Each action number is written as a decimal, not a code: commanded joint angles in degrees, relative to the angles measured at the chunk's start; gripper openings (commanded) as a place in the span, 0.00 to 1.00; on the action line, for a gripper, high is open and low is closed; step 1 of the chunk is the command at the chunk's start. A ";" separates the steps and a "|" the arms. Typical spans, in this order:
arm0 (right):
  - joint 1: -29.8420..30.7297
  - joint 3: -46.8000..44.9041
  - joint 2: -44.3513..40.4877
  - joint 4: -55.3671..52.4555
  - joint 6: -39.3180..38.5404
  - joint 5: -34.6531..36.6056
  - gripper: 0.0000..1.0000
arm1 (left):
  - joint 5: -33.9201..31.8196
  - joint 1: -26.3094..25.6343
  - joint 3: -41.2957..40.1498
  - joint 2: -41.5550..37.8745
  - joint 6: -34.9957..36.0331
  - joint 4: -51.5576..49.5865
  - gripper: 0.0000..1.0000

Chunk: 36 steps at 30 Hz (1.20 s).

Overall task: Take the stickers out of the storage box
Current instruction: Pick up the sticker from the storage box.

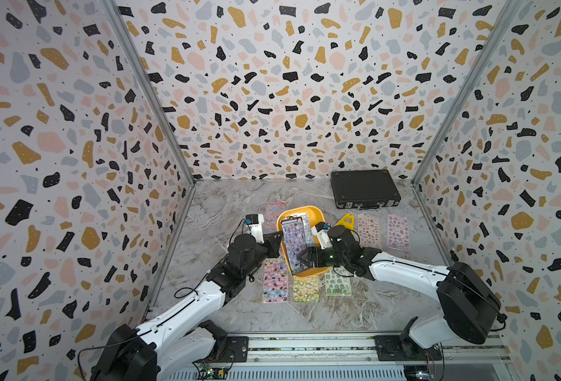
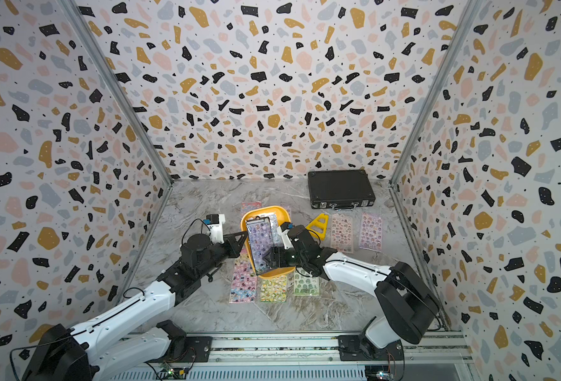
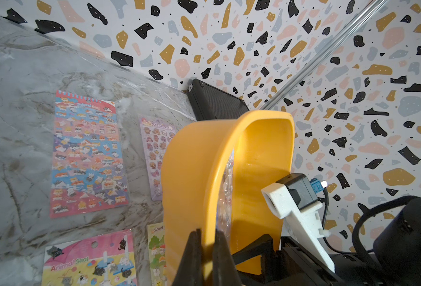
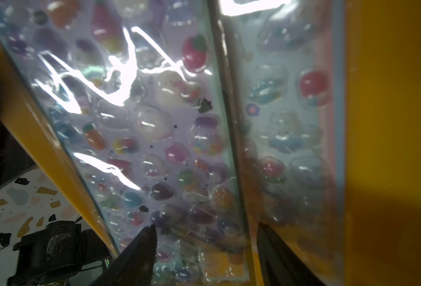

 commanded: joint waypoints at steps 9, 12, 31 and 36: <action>-3.30 -2.85 -0.68 4.98 4.21 -6.32 0.81 | 5.87 0.89 -0.31 -1.33 -2.43 8.84 0.00; -4.66 -4.13 -0.51 8.00 5.83 -9.31 0.80 | 6.40 1.49 -0.43 -1.18 -2.80 9.07 0.00; -6.89 -7.39 1.38 18.10 12.64 -19.27 0.45 | 3.11 3.73 4.36 1.94 -5.10 -3.51 0.00; -7.11 -8.66 5.08 27.21 18.97 -21.17 0.39 | 2.61 4.16 4.85 2.69 -5.96 -5.16 0.00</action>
